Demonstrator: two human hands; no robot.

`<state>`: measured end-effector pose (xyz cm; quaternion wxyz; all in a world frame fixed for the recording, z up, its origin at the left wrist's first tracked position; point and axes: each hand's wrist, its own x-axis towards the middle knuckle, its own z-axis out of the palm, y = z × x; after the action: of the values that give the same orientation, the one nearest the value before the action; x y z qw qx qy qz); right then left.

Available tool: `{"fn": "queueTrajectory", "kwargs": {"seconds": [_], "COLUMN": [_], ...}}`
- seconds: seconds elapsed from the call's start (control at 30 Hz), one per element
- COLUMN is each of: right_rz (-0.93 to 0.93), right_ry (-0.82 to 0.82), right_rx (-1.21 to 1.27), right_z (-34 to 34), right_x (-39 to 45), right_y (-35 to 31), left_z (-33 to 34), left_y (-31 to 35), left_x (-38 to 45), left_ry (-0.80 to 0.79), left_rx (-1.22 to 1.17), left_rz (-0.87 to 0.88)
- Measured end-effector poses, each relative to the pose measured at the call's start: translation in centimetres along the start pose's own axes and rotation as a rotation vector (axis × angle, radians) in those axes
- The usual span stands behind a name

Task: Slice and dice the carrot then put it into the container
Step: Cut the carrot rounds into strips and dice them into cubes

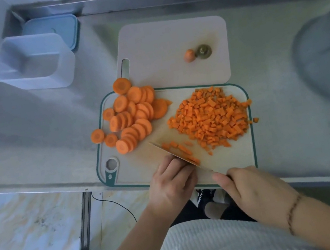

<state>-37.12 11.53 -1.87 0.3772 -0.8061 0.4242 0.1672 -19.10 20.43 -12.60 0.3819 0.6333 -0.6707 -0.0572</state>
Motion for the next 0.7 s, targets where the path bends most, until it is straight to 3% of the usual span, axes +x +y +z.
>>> {"fn": "queueTrajectory", "kwargs": {"seconds": [0.3,0.53,0.7], "right_rz": [-0.014,-0.007,-0.002], "right_ry": [0.011,-0.004,0.01], "right_rx": [0.211,0.048,0.157], "right_z": [-0.1,0.2,-0.8], "right_x": [-3.0,0.1,-2.2], "right_y": [3.4,0.6,2.4], "left_z": [-0.7,-0.8,-0.9], "left_y": [-0.2,-0.3,-0.4], "left_x": [-0.3,-0.4,-0.7], "left_ry": [-0.023,-0.016,-0.039], "left_rx": [0.044,0.001,0.053], "left_rz": [0.024,0.01,0.019]}}
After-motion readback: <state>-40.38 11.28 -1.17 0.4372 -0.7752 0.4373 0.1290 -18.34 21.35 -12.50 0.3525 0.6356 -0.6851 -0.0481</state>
